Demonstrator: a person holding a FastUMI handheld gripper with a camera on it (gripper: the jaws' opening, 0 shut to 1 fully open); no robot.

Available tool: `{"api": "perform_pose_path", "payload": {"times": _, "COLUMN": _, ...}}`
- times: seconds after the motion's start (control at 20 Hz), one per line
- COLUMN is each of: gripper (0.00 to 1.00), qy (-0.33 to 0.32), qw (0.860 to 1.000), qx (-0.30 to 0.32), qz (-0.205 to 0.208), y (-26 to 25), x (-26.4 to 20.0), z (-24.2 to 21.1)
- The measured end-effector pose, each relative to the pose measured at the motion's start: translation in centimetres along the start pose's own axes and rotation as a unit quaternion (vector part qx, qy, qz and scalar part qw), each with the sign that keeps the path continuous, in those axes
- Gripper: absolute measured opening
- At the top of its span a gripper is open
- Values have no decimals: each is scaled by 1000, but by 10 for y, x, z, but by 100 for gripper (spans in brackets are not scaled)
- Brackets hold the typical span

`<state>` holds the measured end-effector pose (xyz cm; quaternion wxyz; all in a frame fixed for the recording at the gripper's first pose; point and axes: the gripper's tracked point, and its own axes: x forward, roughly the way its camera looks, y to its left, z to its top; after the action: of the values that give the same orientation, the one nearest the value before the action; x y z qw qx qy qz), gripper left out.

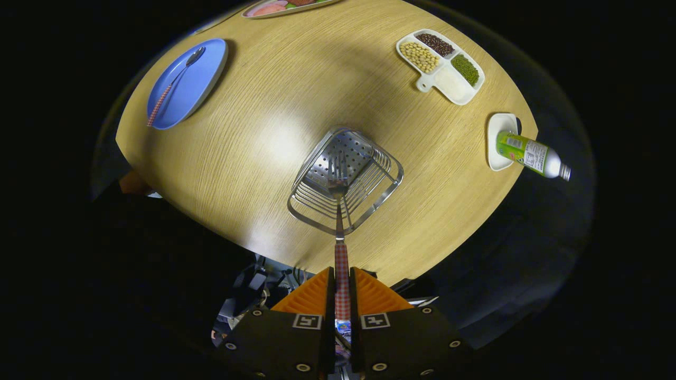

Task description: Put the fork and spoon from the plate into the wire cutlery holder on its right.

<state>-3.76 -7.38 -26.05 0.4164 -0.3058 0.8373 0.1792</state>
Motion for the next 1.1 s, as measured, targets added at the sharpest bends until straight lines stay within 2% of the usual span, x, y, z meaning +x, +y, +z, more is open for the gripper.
{"api": "perform_pose_path", "payload": {"times": 0.1, "gripper": 15, "qy": -5, "qw": 1000, "qx": 7, "qz": 2, "y": -5, "x": -1, "z": 6}}
{"api": "perform_pose_path", "payload": {"times": 0.3, "gripper": 18, "qy": -56, "qw": 998, "qx": 25, "qz": 14, "y": -8, "x": -12, "z": 14}}
{"api": "perform_pose_path", "payload": {"times": 0.55, "gripper": 25, "qy": -186, "qw": 982, "qx": 21, "qz": 35, "y": 20, "x": -46, "z": 38}}
{"api": "perform_pose_path", "payload": {"times": 0.75, "gripper": 38, "qy": -281, "qw": 959, "qx": 26, "qz": 18, "y": 47, "x": -77, "z": 62}}
{"api": "perform_pose_path", "payload": {"times": 0.8, "gripper": 46, "qy": -297, "qw": 954, "qx": 31, "qz": 10, "y": 56, "x": -81, "z": 68}}
{"api": "perform_pose_path", "payload": {"times": 0.9, "gripper": 57, "qy": -321, "qw": 946, "qx": 39, "qz": -4, "y": 75, "x": -88, "z": 81}}
{"api": "perform_pose_path", "payload": {"times": 1.1, "gripper": 66, "qy": -327, "qw": 943, "qx": 62, "qz": 16, "y": 130, "x": -94, "z": 108}}
